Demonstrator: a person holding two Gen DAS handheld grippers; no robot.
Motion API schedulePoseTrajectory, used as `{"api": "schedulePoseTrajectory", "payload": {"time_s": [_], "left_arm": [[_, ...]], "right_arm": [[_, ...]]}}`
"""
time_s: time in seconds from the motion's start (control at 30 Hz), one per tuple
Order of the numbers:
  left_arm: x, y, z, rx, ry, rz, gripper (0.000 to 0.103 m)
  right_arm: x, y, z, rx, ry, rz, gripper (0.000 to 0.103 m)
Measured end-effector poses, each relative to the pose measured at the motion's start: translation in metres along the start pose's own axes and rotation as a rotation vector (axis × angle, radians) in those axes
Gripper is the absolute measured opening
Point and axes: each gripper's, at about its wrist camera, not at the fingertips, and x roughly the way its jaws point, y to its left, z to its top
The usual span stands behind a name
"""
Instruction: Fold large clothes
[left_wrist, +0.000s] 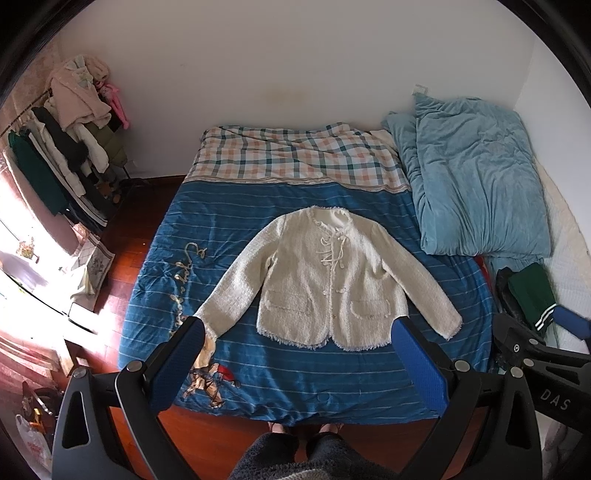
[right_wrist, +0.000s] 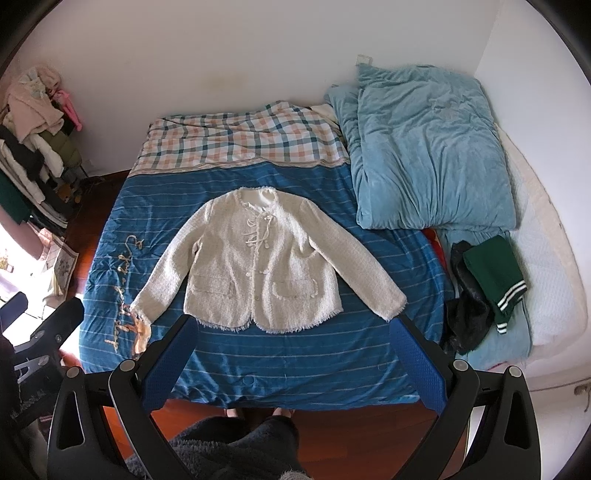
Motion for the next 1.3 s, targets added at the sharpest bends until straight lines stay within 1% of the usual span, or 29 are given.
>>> {"api": "schedulePoseTrajectory", "payload": {"time_s": [0.07, 0.13, 0.17, 0.2, 0.23, 0.27, 0.3, 0.37, 0.4, 0.43, 0.47, 0.5, 0.53, 0.57, 0.63, 0.67, 0.7, 0.73, 0.77, 0.8, 0.83, 0.9, 0.93, 1.0, 1.03, 1.1, 1.17, 1.27, 1.3], "left_arm": [[0.010, 0.005, 0.005, -0.008, -0.020, -0.003, 0.103], [0.017, 0.011, 0.004, -0.003, -0.045, -0.002, 0.103], [0.027, 0.014, 0.008, 0.007, -0.081, 0.026, 0.103], [0.031, 0.015, 0.008, 0.015, -0.098, 0.033, 0.103], [0.043, 0.016, 0.010, 0.039, -0.138, 0.049, 0.103], [0.054, 0.017, 0.013, 0.056, -0.154, 0.070, 0.103], [0.062, 0.018, 0.011, 0.067, -0.161, 0.079, 0.103], [0.096, 0.018, 0.013, 0.099, -0.169, 0.103, 0.103], [0.106, 0.019, 0.013, 0.104, -0.164, 0.113, 0.103], [0.122, 0.017, 0.013, 0.110, -0.153, 0.121, 0.103], [0.146, 0.015, 0.014, 0.111, -0.129, 0.131, 0.103], [0.156, 0.013, 0.012, 0.108, -0.119, 0.140, 0.103], [0.180, 0.009, 0.012, 0.105, -0.091, 0.156, 0.103], [0.193, 0.005, 0.010, 0.102, -0.075, 0.163, 0.103], [0.230, -0.003, 0.009, 0.085, -0.042, 0.182, 0.103], [0.248, -0.008, 0.008, 0.079, -0.026, 0.194, 0.103], [0.257, -0.011, 0.008, 0.076, -0.018, 0.206, 0.103], [0.280, -0.019, 0.008, 0.072, -0.003, 0.234, 0.103], [0.296, -0.026, 0.009, 0.071, 0.008, 0.260, 0.103], [0.307, -0.028, 0.010, 0.067, 0.019, 0.274, 0.103], [0.330, -0.034, 0.009, 0.050, 0.041, 0.287, 0.103], [0.361, -0.041, 0.010, 0.027, 0.072, 0.303, 0.103], [0.383, -0.045, 0.008, 0.013, 0.103, 0.309, 0.103], [0.416, -0.053, 0.004, 0.003, 0.149, 0.319, 0.103], [0.433, -0.059, 0.002, 0.007, 0.168, 0.330, 0.103], [0.467, -0.069, -0.002, 0.022, 0.187, 0.343, 0.103], [0.494, -0.079, -0.004, 0.040, 0.199, 0.353, 0.103], [0.529, -0.090, -0.005, 0.063, 0.212, 0.347, 0.103], [0.537, -0.093, -0.004, 0.069, 0.214, 0.347, 0.103]], "right_arm": [[0.012, -0.004, 0.000, 0.041, 0.012, 0.008, 0.103], [0.033, -0.009, 0.001, 0.103, 0.030, 0.022, 0.103], [0.044, -0.015, -0.001, 0.149, 0.032, 0.037, 0.103], [0.058, -0.023, -0.004, 0.201, 0.038, 0.038, 0.103], [0.068, -0.029, -0.008, 0.239, 0.042, 0.033, 0.103], [0.083, -0.038, -0.012, 0.293, 0.034, 0.024, 0.103], [0.099, -0.047, -0.016, 0.340, 0.032, 0.001, 0.103], [0.130, -0.064, -0.024, 0.407, 0.045, -0.024, 0.103], [0.150, -0.076, -0.030, 0.448, 0.061, -0.032, 0.103], [0.164, -0.084, -0.035, 0.482, 0.075, -0.027, 0.102], [0.185, -0.096, -0.042, 0.529, 0.093, -0.014, 0.097], [0.204, -0.109, -0.049, 0.566, 0.107, -0.011, 0.093], [0.216, -0.115, -0.053, 0.585, 0.115, -0.010, 0.079], [0.240, -0.129, -0.059, 0.615, 0.137, -0.021, 0.064], [0.282, -0.154, -0.070, 0.671, 0.172, -0.017, 0.055], [0.305, -0.169, -0.077, 0.708, 0.191, -0.011, 0.055], [0.324, -0.181, -0.081, 0.743, 0.203, 0.000, 0.055], [0.355, -0.200, -0.089, 0.795, 0.216, 0.033, 0.055], [0.374, -0.210, -0.095, 0.819, 0.225, 0.044, 0.055], [0.405, -0.228, -0.103, 0.867, 0.240, 0.056, 0.055], [0.424, -0.239, -0.109, 0.904, 0.243, 0.075, 0.056], [0.482, -0.270, -0.128, 1.015, 0.262, 0.146, 0.058], [0.504, -0.281, -0.135, 1.055, 0.267, 0.161, 0.060], [0.555, -0.307, -0.155, 1.152, 0.277, 0.169, 0.062], [0.571, -0.314, -0.161, 1.183, 0.285, 0.174, 0.063], [0.616, -0.335, -0.181, 1.268, 0.278, 0.183, 0.064], [0.654, -0.348, -0.192, 1.312, 0.286, 0.174, 0.064], [0.708, -0.366, -0.210, 1.379, 0.252, 0.168, 0.064], [0.717, -0.368, -0.213, 1.406, 0.221, 0.172, 0.064]]}}
